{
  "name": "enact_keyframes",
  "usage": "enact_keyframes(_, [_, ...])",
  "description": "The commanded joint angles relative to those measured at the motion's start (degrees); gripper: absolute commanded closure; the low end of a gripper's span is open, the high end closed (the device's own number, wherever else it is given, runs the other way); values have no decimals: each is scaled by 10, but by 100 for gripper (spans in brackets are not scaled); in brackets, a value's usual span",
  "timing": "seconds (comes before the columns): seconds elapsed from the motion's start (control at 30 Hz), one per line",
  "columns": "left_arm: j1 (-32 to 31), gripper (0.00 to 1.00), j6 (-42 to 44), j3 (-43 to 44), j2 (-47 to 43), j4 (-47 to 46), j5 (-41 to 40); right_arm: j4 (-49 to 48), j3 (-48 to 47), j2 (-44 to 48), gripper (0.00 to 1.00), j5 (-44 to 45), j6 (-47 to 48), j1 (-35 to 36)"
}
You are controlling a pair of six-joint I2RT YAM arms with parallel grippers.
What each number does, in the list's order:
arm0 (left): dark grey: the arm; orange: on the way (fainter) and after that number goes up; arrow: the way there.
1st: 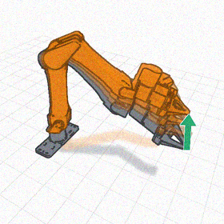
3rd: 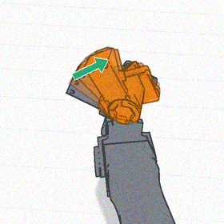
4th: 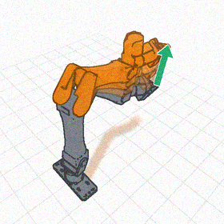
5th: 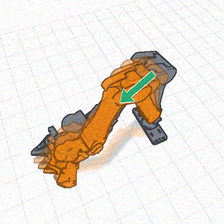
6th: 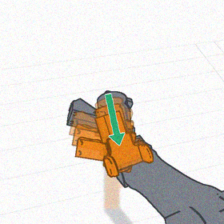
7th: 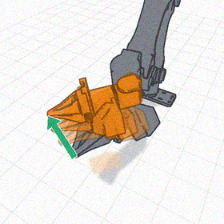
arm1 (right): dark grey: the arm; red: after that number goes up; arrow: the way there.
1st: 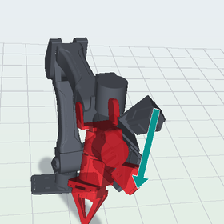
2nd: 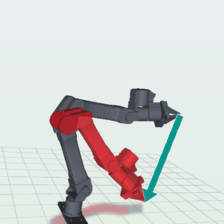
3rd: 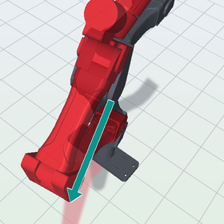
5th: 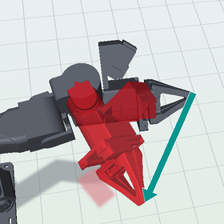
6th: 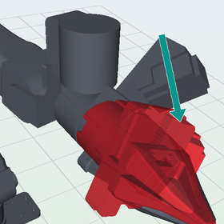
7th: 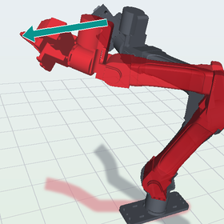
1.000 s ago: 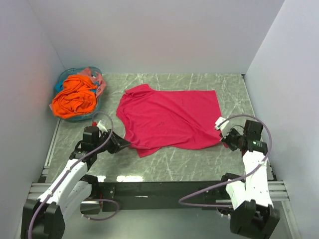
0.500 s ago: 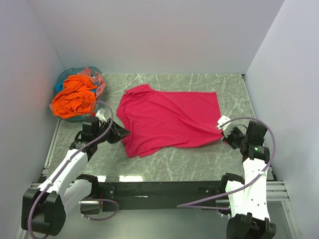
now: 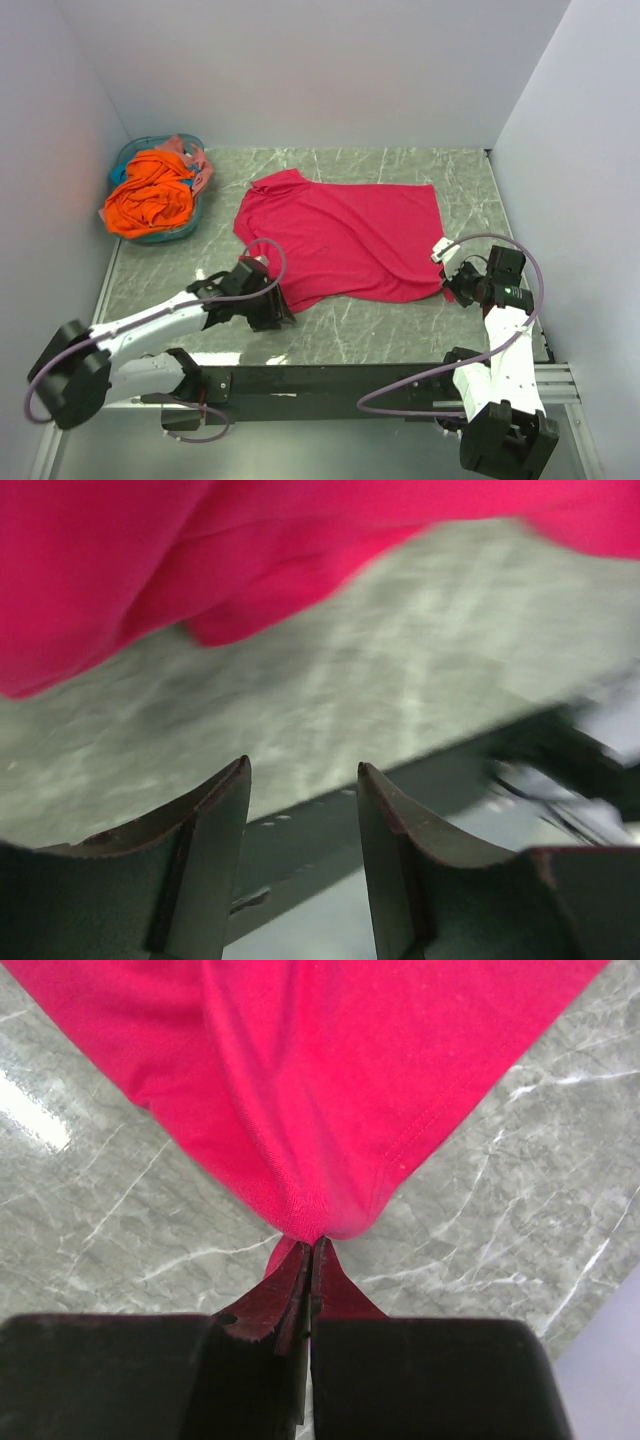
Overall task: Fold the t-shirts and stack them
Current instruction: Flatten the tshirt out
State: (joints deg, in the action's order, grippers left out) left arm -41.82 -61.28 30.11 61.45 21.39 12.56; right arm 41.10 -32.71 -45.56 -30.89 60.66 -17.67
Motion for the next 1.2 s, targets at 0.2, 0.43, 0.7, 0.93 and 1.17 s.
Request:
enact_keyframes(0.2, [-54, 46, -97, 41, 99, 12, -182, -34, -3, 2, 100, -11, -10, -3])
enact_keyframes(0.43, [-55, 46, -114, 71, 191, -24, -211, -32, 7, 2, 100, -3, 2, -4])
enact_keyframes(0.7, [-55, 50, -125, 92, 191, 35, -264, -36, 18, -1, 100, -3, 4, -4])
enact_keyframes(0.93, [-55, 64, -132, 78, 179, 61, -288, -30, 15, -6, 100, -14, 1, -5])
enact_keyframes(1.17, [-56, 100, -98, 85, 170, 53, -276, -20, 13, 4, 100, -3, 12, -4])
